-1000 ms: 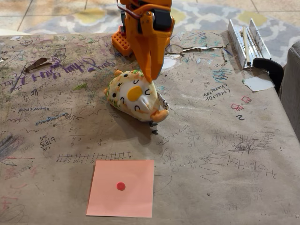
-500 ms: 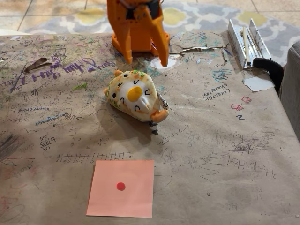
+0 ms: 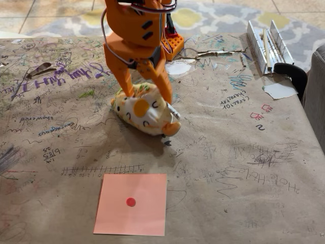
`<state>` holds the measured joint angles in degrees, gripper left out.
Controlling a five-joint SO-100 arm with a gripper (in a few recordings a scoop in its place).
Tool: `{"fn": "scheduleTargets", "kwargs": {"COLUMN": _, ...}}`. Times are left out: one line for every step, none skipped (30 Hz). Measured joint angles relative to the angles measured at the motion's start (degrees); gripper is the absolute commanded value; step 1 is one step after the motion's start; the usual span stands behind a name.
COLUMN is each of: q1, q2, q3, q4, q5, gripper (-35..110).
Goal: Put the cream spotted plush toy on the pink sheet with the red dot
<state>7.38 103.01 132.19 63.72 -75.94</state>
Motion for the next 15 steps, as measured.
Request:
{"fn": "scheduleTargets", "kwargs": {"q1": -0.35, "q2": -0.18, "q3": 0.00, "q4": -1.05, "q5": 0.00, "gripper": 0}}
{"fn": "scheduleTargets", "kwargs": {"q1": -0.44, "q2": -0.18, "q3": 0.18, "q4": -2.11, "q5": 0.00, "gripper": 0}}
{"fn": "scheduleTargets", "kwargs": {"q1": -0.44, "q2": -0.62, "q3": 0.26, "q4": -2.99, "q5": -0.26, "gripper": 0}}
{"fn": "scheduleTargets", "kwargs": {"q1": -0.44, "q2": -0.62, "q3": 0.70, "q4": -3.87, "q5": -0.53, "gripper": 0}}
{"fn": "scheduleTargets", "kwargs": {"q1": -0.44, "q2": -0.53, "q3": 1.05, "q4": -4.31, "q5": -0.26, "gripper": 0}}
{"fn": "scheduleTargets", "kwargs": {"q1": -0.44, "q2": -0.09, "q3": 1.23, "q4": -4.57, "q5": -0.09, "gripper": 0}}
{"fn": "scheduleTargets", "kwargs": {"q1": -0.44, "q2": 0.62, "q3": 1.58, "q4": -4.66, "q5": 0.44, "gripper": 0}}
{"fn": "scheduleTargets", "kwargs": {"q1": -0.70, "q2": 1.41, "q3": 2.02, "q4": -4.83, "q5": 1.41, "gripper": 0}}
{"fn": "scheduleTargets", "kwargs": {"q1": -1.14, "q2": 2.55, "q3": 2.11, "q4": -4.83, "q5": 2.90, "gripper": 0}}
{"fn": "scheduleTargets", "kwargs": {"q1": -1.23, "q2": 4.92, "q3": 2.29, "q4": -4.39, "q5": 5.01, "gripper": 0}}
{"fn": "scheduleTargets", "kwargs": {"q1": -1.23, "q2": 7.56, "q3": 2.46, "q4": -3.87, "q5": 7.56, "gripper": 0}}
{"fn": "scheduleTargets", "kwargs": {"q1": -1.23, "q2": 10.99, "q3": 2.72, "q4": -3.25, "q5": 10.37, "gripper": 0}}
{"fn": "scheduleTargets", "kwargs": {"q1": -1.23, "q2": 15.29, "q3": 2.99, "q4": -2.55, "q5": 13.18, "gripper": 0}}
{"fn": "scheduleTargets", "kwargs": {"q1": -1.23, "q2": 20.30, "q3": 3.16, "q4": -1.67, "q5": 15.82, "gripper": 0}}
{"fn": "scheduleTargets", "kwargs": {"q1": -1.49, "q2": 25.75, "q3": 3.08, "q4": -0.79, "q5": 17.31, "gripper": 0}}
